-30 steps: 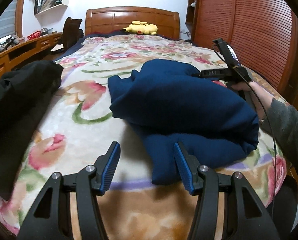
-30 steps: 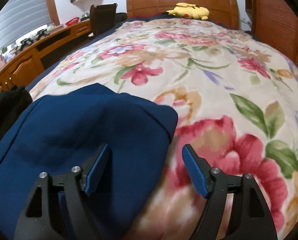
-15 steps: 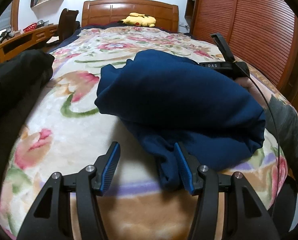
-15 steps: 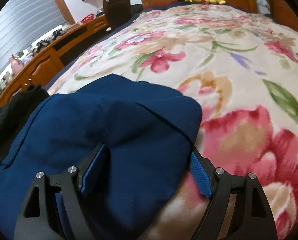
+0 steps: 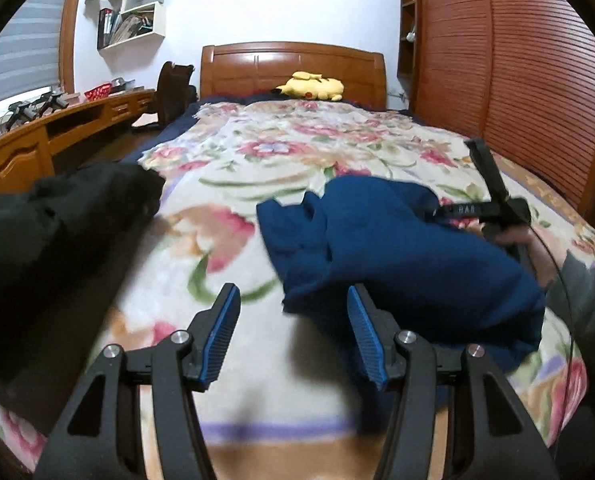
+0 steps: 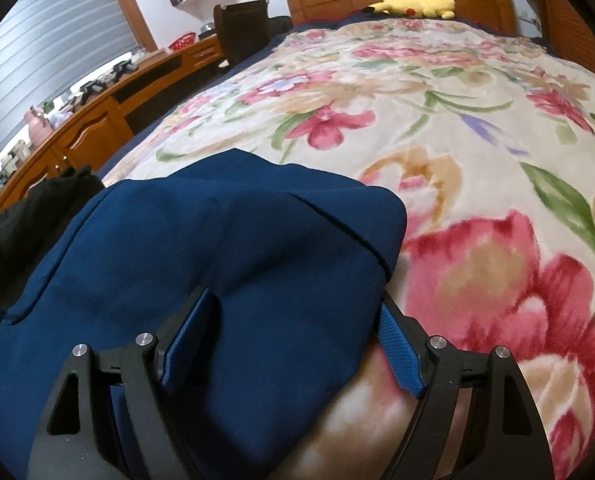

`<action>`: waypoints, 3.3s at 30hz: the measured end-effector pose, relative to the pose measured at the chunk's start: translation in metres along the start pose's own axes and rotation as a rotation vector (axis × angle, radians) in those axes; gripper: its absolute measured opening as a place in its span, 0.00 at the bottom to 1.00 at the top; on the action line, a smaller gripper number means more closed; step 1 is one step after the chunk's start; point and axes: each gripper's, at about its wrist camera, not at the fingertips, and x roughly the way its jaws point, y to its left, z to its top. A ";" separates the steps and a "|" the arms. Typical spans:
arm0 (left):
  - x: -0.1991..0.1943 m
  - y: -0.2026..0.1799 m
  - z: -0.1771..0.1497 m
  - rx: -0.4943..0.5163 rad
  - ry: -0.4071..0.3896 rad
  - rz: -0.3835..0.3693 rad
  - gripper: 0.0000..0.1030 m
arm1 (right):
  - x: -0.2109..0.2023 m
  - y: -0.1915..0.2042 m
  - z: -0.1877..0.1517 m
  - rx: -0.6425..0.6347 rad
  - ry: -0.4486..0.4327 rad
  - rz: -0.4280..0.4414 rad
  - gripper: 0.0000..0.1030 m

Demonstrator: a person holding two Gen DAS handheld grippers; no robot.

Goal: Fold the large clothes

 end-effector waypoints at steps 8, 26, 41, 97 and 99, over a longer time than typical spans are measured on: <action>0.024 0.014 0.008 -0.061 0.051 -0.084 0.53 | -0.001 0.001 -0.001 -0.005 0.000 0.009 0.79; -0.035 -0.022 -0.003 0.017 0.045 -0.116 0.00 | -0.012 0.005 0.001 -0.031 -0.055 0.040 0.21; -0.025 -0.041 -0.045 0.097 0.135 0.015 0.21 | -0.008 0.014 0.001 -0.064 -0.043 -0.021 0.58; -0.197 0.305 0.006 -0.113 -0.145 0.503 0.03 | 0.055 0.453 0.142 -0.519 -0.215 0.108 0.02; -0.188 0.314 -0.012 -0.135 -0.104 0.503 0.03 | 0.082 0.459 0.125 -0.529 -0.154 0.084 0.03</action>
